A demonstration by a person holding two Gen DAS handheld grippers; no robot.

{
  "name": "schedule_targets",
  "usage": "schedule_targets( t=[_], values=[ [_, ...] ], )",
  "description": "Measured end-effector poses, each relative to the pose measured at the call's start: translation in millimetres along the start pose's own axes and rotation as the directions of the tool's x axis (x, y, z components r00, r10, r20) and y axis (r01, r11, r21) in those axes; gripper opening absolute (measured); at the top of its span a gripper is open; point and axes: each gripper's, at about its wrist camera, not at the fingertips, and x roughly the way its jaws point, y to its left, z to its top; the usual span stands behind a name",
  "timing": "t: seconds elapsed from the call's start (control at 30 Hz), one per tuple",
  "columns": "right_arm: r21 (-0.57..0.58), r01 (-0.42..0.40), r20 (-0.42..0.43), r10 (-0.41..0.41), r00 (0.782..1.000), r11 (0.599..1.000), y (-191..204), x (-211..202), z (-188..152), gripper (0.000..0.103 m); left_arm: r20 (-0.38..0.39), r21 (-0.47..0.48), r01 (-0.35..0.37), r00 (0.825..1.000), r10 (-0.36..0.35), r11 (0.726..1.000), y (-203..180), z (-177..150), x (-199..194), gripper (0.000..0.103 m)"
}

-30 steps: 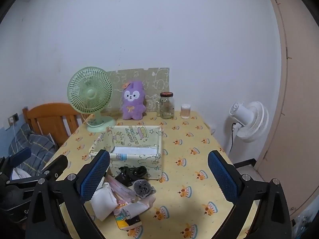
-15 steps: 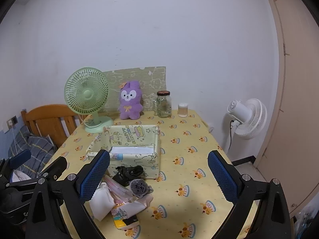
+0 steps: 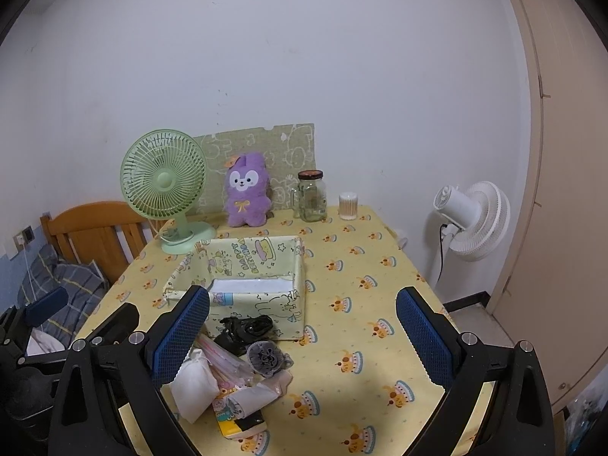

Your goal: Organize soft objects

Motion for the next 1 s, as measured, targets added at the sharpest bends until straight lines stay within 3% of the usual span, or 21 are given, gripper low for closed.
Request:
schedule_targets(
  t=[1.0],
  values=[
    [0.0, 0.002, 0.006, -0.002, 1.0, 1.0, 3.8, 3.0, -1.4, 0.1, 0.002, -0.009, 0.004, 1.0, -0.003, 1.0, -0.4, 3.3, -0.1, 0.097]
  ],
)
